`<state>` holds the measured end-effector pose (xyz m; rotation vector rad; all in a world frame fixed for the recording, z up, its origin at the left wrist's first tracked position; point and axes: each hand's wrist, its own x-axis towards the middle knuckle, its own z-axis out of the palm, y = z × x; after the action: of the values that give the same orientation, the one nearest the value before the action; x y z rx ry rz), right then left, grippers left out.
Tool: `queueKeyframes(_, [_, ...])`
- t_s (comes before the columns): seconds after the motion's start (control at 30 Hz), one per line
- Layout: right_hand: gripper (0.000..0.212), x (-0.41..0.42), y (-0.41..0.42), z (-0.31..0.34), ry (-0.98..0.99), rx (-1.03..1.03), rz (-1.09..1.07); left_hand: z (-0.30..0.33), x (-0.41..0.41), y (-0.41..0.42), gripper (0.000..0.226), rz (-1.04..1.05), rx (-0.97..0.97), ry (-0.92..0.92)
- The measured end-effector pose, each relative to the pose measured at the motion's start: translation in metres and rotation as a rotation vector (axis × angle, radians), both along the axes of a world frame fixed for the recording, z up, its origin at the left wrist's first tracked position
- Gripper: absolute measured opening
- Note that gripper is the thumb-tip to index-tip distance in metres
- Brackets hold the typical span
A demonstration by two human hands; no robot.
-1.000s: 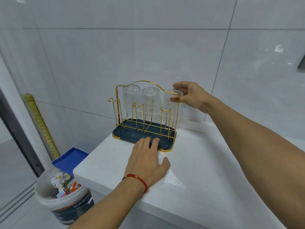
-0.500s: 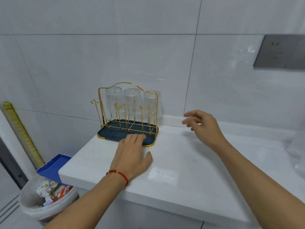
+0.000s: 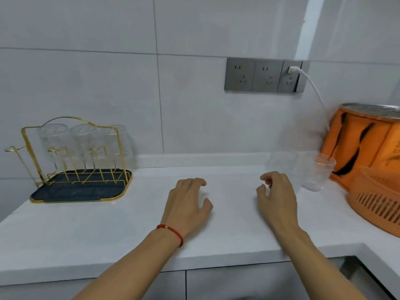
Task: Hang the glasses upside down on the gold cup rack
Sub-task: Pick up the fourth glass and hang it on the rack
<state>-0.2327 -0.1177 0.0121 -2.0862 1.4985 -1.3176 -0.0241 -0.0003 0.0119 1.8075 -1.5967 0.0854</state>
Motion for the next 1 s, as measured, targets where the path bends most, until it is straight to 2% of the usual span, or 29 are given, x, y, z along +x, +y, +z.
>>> queueKeyframes(0.13, [0.014,-0.01,0.004,-0.005,-0.151,-0.11,-0.217,-0.006,-0.039,-0.024,0.047,-0.084,0.028,-0.084])
queueKeyframes(0.23, [0.048,-0.009,0.002,-0.002,-0.293,-0.147,-0.381,-0.014,-0.039,-0.027,0.056,-0.104,0.084,-0.174])
queueKeyframes(0.3, [0.082,-0.013,-0.007,-0.003,-0.339,0.01,-0.361,-0.016,-0.037,-0.027,0.058,-0.118,0.07,-0.149])
queueKeyframes(0.37, [0.1,-0.016,-0.016,-0.005,-0.351,0.214,-0.26,-0.016,-0.039,-0.026,0.058,-0.12,0.062,-0.115])
queueKeyframes(0.5, [0.081,-0.019,-0.026,-0.013,-0.35,0.203,-0.246,-0.015,-0.041,-0.025,0.058,-0.139,0.066,-0.094])
queueKeyframes(0.63, [0.094,-0.022,-0.024,-0.008,-0.368,0.224,-0.268,-0.013,-0.042,-0.023,0.056,-0.137,0.05,-0.075])
queueKeyframes(0.7, [0.087,-0.019,-0.017,-0.005,-0.287,0.208,-0.211,-0.012,-0.041,-0.022,0.057,-0.159,0.025,-0.045])
queueKeyframes(0.8, [0.071,-0.012,0.001,-0.003,-0.136,0.097,0.009,-0.01,-0.039,-0.019,0.066,-0.2,-0.009,0.122])
queueKeyframes(0.93, [0.077,-0.003,0.023,0.0,0.115,-0.103,0.321,0.001,-0.035,-0.014,0.099,-0.193,-0.045,0.572])
queueKeyframes(1.0, [0.079,0.005,0.029,-0.001,0.202,-0.231,0.426,0.003,-0.03,-0.008,0.097,-0.198,-0.026,0.765])
